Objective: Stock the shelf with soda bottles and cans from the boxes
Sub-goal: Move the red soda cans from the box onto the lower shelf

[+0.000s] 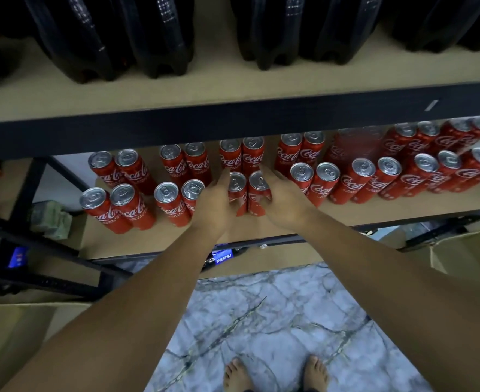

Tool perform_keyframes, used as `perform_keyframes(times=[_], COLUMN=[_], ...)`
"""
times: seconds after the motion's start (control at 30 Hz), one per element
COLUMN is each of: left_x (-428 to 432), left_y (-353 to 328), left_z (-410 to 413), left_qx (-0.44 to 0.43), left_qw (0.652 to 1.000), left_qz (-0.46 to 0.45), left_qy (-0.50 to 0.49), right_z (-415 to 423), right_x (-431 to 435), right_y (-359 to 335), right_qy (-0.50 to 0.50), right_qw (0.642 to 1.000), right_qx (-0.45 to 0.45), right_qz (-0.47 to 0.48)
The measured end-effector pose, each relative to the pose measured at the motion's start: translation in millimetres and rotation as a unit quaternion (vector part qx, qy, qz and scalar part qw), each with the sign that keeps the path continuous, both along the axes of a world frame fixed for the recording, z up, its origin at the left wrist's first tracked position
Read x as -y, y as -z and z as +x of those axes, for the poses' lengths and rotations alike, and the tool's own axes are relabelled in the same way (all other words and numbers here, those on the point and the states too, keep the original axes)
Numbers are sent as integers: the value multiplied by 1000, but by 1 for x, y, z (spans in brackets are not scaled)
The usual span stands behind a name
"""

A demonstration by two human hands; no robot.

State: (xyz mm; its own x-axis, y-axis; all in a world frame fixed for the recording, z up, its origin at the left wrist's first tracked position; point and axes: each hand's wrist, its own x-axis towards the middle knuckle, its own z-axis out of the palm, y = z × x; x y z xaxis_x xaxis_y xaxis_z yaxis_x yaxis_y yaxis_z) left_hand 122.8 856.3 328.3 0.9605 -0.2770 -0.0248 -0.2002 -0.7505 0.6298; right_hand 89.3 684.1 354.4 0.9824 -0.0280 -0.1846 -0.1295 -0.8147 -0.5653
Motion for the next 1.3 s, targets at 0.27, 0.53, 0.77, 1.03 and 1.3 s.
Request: perform_keyframes(times=[0.27, 0.53, 0.77, 1.03, 1.3], left_x=[-15, -16, -43, -92, -137], left_y=[-33, -81, -120, -132, -82], left_z=[-60, -143, -191, -179, -77], left_qx=[-5, -23, -20, -5, -38], left_qw=[999, 998, 996, 996, 996], left_qz=[21, 63, 78, 80, 70], left_qy=[25, 7, -26, -44, -41], right_z=[-72, -145, -172, -157, -72], right_x=[11, 17, -11, -66, -126], right_y=[-35, -80, -125, -123, -61], right_qy=[-64, -118, -165, -172, -64], right_qw=[996, 991, 985, 984, 998], right_qx=[28, 31, 43, 30, -8], right_qz=[-51, -46, -27, -31, 8])
